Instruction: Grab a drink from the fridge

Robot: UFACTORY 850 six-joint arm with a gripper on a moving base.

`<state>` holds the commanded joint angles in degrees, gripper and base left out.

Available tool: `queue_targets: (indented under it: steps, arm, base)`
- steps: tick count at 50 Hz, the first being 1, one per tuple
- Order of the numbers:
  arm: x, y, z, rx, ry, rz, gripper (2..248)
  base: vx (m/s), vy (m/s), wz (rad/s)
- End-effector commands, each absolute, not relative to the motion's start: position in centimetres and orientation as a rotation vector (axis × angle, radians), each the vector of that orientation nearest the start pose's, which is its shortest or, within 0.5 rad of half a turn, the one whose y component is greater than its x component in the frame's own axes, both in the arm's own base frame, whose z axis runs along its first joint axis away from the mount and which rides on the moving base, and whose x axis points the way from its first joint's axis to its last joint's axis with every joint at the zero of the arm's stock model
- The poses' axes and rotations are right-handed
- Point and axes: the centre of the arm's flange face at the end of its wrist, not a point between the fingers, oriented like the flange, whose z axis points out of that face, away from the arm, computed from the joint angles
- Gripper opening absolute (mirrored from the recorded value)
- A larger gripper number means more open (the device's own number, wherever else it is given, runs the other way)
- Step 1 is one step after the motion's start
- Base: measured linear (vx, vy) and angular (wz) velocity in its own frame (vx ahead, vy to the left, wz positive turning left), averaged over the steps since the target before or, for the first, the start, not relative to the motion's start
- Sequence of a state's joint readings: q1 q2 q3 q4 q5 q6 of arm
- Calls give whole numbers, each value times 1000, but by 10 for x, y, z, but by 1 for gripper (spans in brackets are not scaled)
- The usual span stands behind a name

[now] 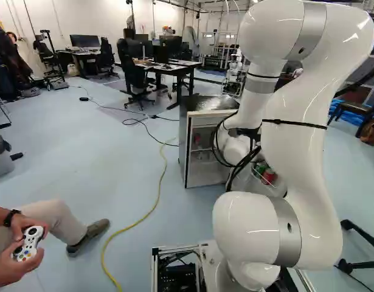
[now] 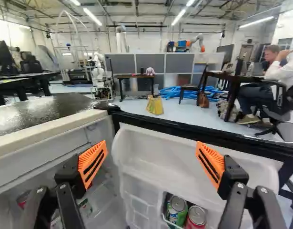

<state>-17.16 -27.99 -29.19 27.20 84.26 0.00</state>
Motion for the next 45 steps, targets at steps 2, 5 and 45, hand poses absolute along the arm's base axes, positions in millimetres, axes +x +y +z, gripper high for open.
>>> queue_targets:
  steps: [2, 5, 45]
  arm:
    - [392, -162, 276, 1866, -745, 1718, 247]
    - [394, -160, 273, 1894, -718, 1730, 247]
    - [413, -128, 226, 2279, -346, 1845, 247]
  base:
    - [0, 0, 0]
    - [0, 0, 0]
    - [0, 0, 0]
